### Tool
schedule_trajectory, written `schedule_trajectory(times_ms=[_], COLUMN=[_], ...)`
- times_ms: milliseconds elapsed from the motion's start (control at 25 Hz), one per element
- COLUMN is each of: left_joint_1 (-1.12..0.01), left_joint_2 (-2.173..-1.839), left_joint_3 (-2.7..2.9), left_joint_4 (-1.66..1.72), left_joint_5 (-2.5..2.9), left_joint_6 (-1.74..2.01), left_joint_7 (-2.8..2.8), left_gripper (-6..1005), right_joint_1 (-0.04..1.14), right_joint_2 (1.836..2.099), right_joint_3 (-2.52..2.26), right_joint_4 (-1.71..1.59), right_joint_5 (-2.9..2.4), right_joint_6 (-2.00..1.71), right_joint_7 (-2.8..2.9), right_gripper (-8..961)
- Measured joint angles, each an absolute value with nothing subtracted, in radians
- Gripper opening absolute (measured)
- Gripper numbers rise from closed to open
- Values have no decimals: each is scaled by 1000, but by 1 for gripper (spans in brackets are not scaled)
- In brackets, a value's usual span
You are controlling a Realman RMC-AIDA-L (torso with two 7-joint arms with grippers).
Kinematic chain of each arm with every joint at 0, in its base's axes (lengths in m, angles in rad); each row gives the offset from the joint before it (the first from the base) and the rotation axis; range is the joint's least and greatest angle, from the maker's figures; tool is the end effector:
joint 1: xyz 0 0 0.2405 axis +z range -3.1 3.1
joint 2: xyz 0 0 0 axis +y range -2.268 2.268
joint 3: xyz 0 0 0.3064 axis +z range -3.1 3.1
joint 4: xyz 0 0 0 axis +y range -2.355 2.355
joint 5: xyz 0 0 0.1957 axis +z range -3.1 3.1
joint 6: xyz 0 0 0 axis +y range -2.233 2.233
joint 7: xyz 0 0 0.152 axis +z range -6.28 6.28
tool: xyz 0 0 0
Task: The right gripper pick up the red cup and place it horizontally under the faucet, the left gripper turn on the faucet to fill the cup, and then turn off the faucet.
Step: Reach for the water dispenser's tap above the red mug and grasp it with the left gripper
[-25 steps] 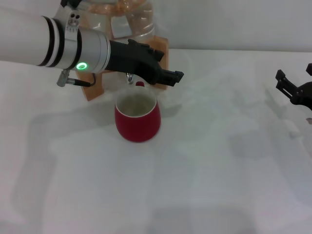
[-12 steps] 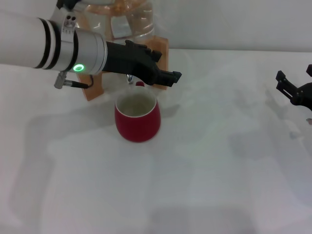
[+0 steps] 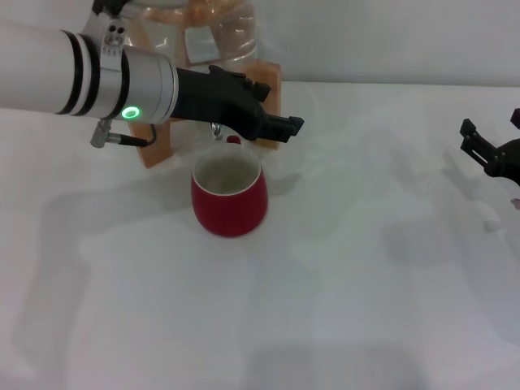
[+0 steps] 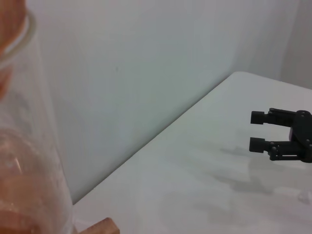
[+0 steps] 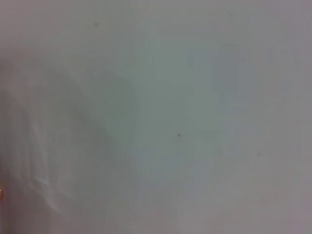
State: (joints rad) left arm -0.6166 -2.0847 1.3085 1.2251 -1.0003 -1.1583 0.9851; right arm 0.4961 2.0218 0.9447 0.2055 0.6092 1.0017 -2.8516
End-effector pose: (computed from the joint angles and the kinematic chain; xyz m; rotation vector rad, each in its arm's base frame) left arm -0.1686 0.4124 -0.0375 -2.6537 -0.5344 -0.2376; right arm 0.3457 0.3828 -0.0328 -1.7624 0.5933 0.6894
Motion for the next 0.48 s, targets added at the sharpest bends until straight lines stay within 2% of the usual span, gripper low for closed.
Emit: schedule_trajectory(times_ms=[480], left_joint_1=[-576], left_joint_2=[-2085], left_joint_3=[1308], left_joint_4=[1286], left_joint_5=[-1096], left_joint_6=[-1158], left_joint_7=[1036], left_gripper=[759], right_joint_1=[494], right_joint_2=[2022], right_joint_3=[944], right_joint_4=[205], right_joint_5=[609], right_joint_6=[1005], right_joint_7=[-2852], right_gripper=[872])
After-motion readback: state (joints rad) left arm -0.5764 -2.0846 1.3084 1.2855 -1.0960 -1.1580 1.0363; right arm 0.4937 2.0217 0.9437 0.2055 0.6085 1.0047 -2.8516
